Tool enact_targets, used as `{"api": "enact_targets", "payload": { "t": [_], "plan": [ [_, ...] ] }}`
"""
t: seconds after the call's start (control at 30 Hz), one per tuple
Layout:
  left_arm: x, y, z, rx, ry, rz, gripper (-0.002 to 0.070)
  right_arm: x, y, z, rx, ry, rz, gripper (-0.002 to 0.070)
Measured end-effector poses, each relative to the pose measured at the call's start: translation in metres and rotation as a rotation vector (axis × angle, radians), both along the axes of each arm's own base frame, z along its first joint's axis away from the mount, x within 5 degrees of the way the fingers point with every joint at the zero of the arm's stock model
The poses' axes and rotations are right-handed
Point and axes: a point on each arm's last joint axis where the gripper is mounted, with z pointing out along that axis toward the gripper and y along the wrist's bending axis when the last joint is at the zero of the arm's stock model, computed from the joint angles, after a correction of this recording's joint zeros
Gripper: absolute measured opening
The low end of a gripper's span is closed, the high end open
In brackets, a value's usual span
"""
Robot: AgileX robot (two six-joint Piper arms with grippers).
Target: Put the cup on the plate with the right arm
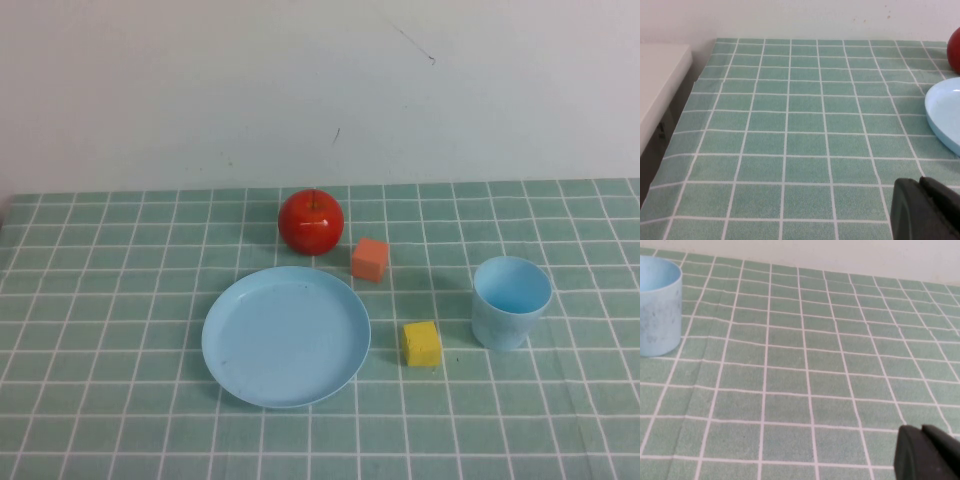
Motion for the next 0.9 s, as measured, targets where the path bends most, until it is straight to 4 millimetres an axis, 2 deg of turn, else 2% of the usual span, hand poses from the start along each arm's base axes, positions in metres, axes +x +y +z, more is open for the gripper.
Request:
{"api": "enact_targets", "payload": {
  "t": [0.63, 0.9],
  "plan": [
    [0.0, 0.0, 0.0, 0.0, 0.0, 0.0, -0.0003, 0.0, 0.0, 0.0, 0.0, 0.0, 0.0, -0.0003],
    [0.0, 0.0, 0.0, 0.0, 0.0, 0.0, -0.0003, 0.0014, -0.0015, 0.0036, -0.055, -0.042, 0.002, -0.0003]
  ]
}}
